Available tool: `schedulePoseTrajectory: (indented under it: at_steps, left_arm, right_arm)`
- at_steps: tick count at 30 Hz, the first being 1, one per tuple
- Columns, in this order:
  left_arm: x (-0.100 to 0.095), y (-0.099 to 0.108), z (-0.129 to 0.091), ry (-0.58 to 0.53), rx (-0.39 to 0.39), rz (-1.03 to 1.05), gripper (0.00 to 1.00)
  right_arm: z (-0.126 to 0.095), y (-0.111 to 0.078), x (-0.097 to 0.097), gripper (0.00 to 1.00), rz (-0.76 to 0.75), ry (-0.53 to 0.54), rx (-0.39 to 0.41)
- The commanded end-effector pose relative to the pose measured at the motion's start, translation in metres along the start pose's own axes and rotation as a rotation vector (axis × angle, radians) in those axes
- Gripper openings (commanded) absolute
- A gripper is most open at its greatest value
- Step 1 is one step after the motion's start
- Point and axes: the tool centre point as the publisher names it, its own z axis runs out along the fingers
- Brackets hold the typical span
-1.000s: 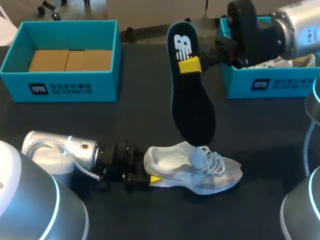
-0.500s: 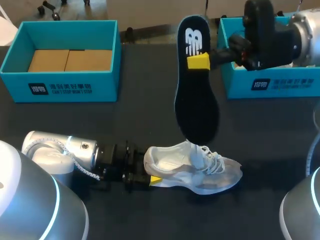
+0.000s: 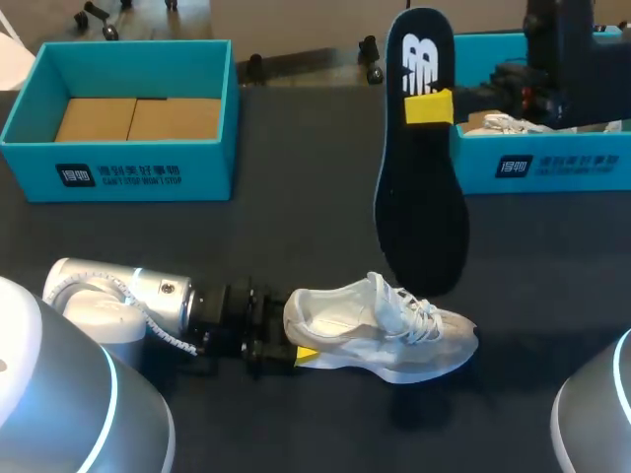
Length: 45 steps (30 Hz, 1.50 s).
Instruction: Take the shoe out of the shoebox, open the shoe tongue, remove and reinsert the insole, then place the shoe into the shoebox
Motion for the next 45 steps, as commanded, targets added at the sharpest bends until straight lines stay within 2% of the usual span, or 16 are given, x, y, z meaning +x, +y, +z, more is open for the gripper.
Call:
schedulePoseTrajectory:
  at_steps: [1, 9, 27, 31, 32, 33, 34, 45]
  left_arm:
    - [-0.001, 0.002, 0.001, 0.001, -0.003, -0.001, 0.00]
    - [-0.001, 0.002, 0.001, 0.001, -0.003, -0.001, 0.00]
    - [-0.001, 0.002, 0.001, 0.001, -0.003, -0.001, 0.00]
    - [-0.002, 0.000, 0.000, 0.030, -0.005, -0.004, 0.02]
    - [-0.002, 0.000, 0.000, 0.039, -0.008, -0.001, 0.31]
    - [-0.002, 0.001, -0.002, 0.041, -0.008, 0.000, 0.86]
    - [-0.003, 0.001, -0.003, 0.042, -0.008, -0.005, 1.00]
    - [-0.007, -0.003, -0.012, 0.079, -0.054, 0.039, 1.00]
  right_arm:
    - [-0.002, 0.001, 0.007, 0.00, 0.016, -0.014, 0.000]
    - [0.001, 0.001, 0.011, 0.00, 0.064, -0.028, -0.011]
    - [0.001, 0.001, 0.011, 0.00, 0.064, -0.028, -0.011]
    - [0.001, 0.001, 0.011, 0.00, 0.064, -0.028, -0.011]
    - [0.001, 0.001, 0.011, 0.00, 0.064, -0.028, -0.011]
    - [0.001, 0.001, 0.011, 0.00, 0.064, -0.028, -0.011]
    - [0.001, 0.001, 0.011, 0.00, 0.064, -0.028, -0.011]
    - [0.001, 0.001, 0.011, 0.00, 0.064, -0.028, -0.011]
